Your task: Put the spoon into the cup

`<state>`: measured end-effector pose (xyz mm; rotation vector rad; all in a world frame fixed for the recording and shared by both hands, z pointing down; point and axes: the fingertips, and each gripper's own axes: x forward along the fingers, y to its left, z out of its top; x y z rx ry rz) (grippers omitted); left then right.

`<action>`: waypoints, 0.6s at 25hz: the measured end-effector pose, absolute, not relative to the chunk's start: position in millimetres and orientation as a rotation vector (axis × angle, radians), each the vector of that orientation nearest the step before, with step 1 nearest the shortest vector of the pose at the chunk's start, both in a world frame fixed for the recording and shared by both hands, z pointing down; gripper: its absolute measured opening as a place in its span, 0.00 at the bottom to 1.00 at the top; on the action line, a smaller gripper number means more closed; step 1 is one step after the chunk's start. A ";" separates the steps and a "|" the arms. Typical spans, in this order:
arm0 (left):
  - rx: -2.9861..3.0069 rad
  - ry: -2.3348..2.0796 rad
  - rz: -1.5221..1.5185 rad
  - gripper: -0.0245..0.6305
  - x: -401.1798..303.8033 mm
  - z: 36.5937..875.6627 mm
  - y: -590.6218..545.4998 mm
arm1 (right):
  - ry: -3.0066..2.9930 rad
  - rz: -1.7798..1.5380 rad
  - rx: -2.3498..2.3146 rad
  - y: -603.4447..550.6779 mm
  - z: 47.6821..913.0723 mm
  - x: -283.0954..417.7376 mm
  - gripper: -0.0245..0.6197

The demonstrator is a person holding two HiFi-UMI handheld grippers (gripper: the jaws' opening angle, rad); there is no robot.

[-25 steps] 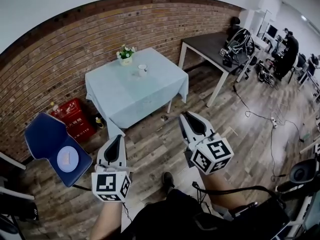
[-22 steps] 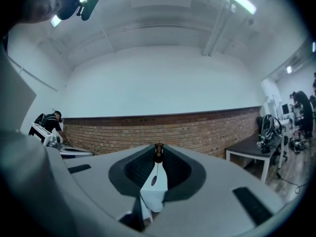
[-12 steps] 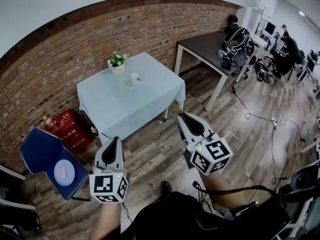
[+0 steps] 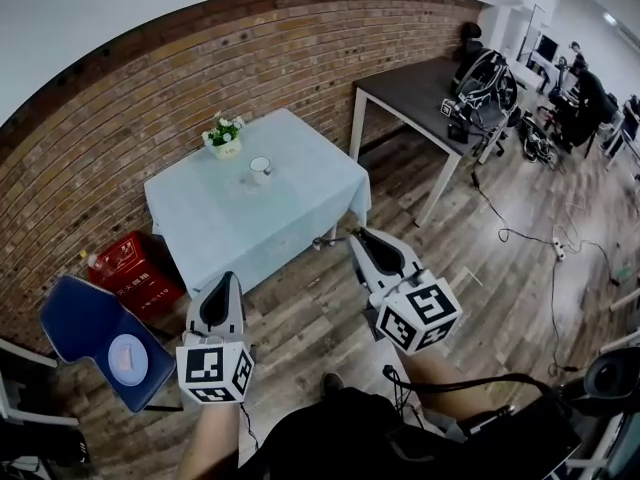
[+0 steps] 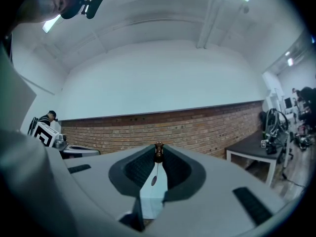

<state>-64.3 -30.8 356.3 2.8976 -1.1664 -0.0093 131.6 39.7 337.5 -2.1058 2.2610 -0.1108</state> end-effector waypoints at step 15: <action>2.861 -1.199 0.028 0.05 -16.0 363.7 -79.6 | 2.286 -0.174 -2.039 -18.8 354.3 186.3 0.13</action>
